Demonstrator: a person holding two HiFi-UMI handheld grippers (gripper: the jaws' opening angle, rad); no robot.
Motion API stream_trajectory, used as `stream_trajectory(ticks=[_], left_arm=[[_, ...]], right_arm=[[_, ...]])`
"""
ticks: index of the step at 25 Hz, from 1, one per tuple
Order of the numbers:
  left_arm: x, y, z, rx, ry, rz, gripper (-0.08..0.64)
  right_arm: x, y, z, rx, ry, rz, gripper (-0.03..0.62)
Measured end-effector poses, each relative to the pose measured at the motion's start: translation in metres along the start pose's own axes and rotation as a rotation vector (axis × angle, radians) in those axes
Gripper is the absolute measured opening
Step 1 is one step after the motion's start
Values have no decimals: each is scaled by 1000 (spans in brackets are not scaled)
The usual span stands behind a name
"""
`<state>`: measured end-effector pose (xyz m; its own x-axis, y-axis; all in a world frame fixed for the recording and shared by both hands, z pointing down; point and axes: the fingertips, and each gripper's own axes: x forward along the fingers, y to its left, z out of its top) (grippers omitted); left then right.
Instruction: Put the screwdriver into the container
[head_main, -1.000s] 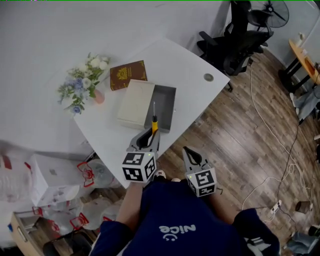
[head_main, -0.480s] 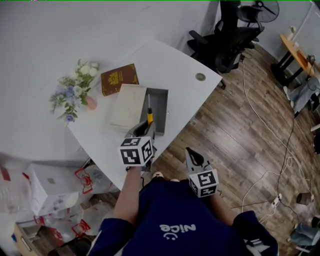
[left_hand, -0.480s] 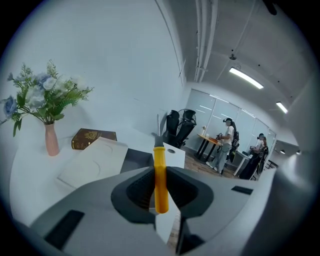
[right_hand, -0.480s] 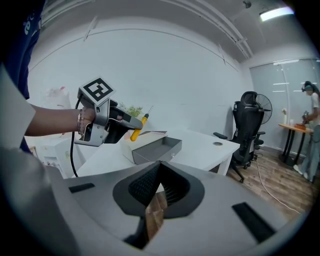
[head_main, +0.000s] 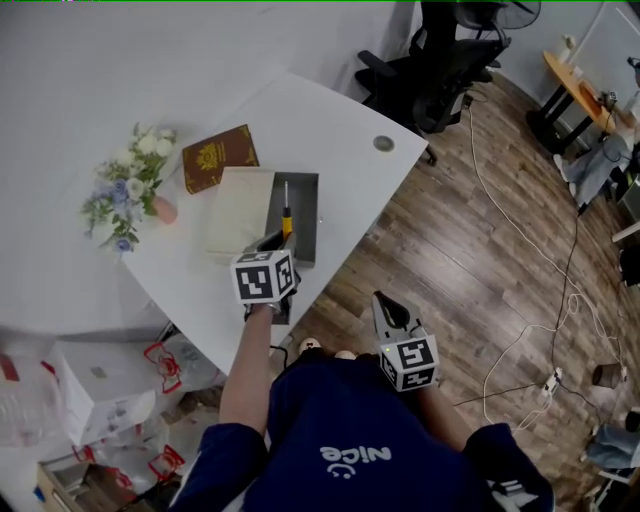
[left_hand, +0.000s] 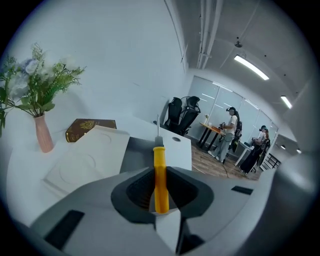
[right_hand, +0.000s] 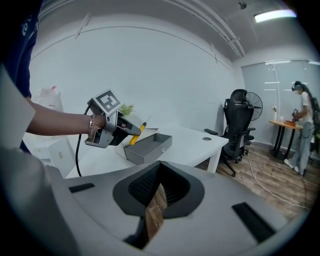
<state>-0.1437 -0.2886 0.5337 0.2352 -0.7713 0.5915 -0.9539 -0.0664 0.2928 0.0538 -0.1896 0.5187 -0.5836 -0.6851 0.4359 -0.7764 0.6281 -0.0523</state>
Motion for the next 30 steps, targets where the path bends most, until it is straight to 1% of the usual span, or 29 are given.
stream_trajectory(ticks=[4, 8, 11, 18, 24, 27, 30], left_arm=[[17, 5, -7, -47, 42, -1, 81], [34, 17, -15, -105, 113, 7, 81], [46, 21, -19, -116, 160, 4, 81], [62, 23, -17, -93, 245, 13, 81], [80, 32, -18, -24, 352, 60, 81], [89, 30, -24, 18, 412, 77, 81], [98, 31, -32, 16, 482, 95, 81]], right_arm=[[-8, -10, -9, 6, 28, -27, 21], [-11, -16, -21, 50, 58, -46, 21], [-13, -21, -29, 78, 78, -66, 21], [-14, -31, -46, 122, 132, -82, 21], [-16, -33, -57, 136, 163, -97, 21], [-16, -34, -61, 143, 180, -91, 21], [-17, -31, -64, 142, 197, -83, 21]])
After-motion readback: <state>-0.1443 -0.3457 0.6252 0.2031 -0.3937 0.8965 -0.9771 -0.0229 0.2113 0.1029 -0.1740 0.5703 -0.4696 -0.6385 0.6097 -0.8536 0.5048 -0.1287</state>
